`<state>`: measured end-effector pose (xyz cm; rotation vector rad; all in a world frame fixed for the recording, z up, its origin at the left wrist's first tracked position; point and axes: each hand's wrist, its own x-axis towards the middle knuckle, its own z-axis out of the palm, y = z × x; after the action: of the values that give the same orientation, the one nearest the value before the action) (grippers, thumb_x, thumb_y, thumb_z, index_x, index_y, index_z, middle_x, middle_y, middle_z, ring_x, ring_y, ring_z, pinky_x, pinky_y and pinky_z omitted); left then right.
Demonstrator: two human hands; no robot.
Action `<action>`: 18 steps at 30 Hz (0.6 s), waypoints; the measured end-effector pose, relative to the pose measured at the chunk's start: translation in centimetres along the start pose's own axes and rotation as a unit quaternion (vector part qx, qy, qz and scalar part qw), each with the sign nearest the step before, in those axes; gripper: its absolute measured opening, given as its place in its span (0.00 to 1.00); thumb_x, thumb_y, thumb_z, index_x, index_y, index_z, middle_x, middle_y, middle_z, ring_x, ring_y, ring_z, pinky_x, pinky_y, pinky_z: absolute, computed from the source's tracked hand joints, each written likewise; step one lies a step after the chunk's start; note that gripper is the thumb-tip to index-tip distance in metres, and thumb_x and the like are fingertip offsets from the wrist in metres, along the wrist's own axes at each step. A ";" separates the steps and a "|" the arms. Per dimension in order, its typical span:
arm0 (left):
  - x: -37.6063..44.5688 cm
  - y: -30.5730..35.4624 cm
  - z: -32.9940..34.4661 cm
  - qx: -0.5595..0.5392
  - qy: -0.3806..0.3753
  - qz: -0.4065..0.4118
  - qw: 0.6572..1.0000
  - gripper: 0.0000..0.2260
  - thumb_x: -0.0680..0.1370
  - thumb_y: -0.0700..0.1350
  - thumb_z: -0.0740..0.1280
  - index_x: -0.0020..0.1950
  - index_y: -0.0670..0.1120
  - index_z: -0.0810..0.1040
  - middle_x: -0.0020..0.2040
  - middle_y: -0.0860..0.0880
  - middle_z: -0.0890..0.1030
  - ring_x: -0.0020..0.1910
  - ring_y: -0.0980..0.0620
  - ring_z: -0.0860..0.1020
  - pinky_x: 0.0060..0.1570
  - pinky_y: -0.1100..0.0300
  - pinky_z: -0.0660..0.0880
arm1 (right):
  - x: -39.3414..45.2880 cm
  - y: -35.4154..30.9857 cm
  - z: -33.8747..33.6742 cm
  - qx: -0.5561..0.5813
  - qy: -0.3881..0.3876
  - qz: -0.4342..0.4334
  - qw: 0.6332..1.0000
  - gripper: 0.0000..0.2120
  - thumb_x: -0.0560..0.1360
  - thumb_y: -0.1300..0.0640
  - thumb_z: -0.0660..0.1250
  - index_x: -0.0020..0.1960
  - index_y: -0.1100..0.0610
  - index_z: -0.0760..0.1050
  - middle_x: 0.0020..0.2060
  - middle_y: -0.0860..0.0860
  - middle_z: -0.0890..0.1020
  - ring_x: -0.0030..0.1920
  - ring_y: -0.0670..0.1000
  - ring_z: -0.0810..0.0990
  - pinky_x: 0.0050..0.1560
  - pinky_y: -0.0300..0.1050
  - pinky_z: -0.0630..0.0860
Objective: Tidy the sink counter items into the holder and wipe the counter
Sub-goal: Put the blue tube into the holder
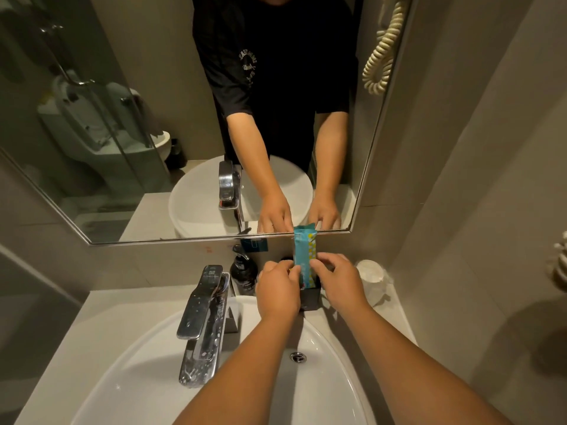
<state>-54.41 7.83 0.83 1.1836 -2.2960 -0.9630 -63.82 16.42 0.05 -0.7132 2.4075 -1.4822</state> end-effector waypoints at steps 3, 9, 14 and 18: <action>-1.2 0.7 -2.1 0.055 0.001 0.051 0.997 0.16 0.81 0.51 0.59 0.65 0.46 0.74 0.60 0.43 0.76 0.59 0.43 0.72 0.59 0.49 0.70 | -1.7 -1.3 -2.1 -0.081 0.020 -0.039 0.996 0.15 0.76 0.48 0.66 0.58 0.55 0.78 0.53 0.50 0.79 0.51 0.50 0.78 0.52 0.47 0.75; -6.0 1.0 -6.3 0.214 -0.058 0.175 0.959 0.20 0.80 0.54 0.56 0.68 0.45 0.64 0.65 0.45 0.71 0.66 0.44 0.66 0.66 0.48 0.64 | -7.4 -3.4 -6.8 -0.352 -0.036 -0.144 0.924 0.24 0.76 0.43 0.62 0.69 0.53 0.69 0.68 0.50 0.73 0.69 0.53 0.67 0.70 0.49 0.61; -11.1 -0.5 -9.0 0.262 -0.103 0.273 0.920 0.28 0.77 0.58 0.54 0.72 0.44 0.58 0.72 0.44 0.65 0.71 0.43 0.60 0.72 0.47 0.55 | -13.2 -4.9 -8.9 -0.448 -0.084 -0.143 0.879 0.30 0.76 0.39 0.57 0.73 0.52 0.60 0.74 0.51 0.65 0.74 0.52 0.60 0.73 0.49 0.54; -14.9 -2.5 -10.6 0.291 -0.135 0.308 0.896 0.32 0.76 0.61 0.53 0.74 0.44 0.56 0.76 0.43 0.60 0.75 0.43 0.55 0.73 0.47 0.50 | -18.0 -5.3 -9.5 -0.480 -0.098 -0.145 0.859 0.31 0.76 0.38 0.56 0.73 0.54 0.60 0.72 0.53 0.67 0.73 0.55 0.61 0.74 0.51 0.54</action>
<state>-38.12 14.81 6.01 0.4140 -3.0197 -0.2051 -50.97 31.02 8.03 -1.3675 2.8557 -0.1033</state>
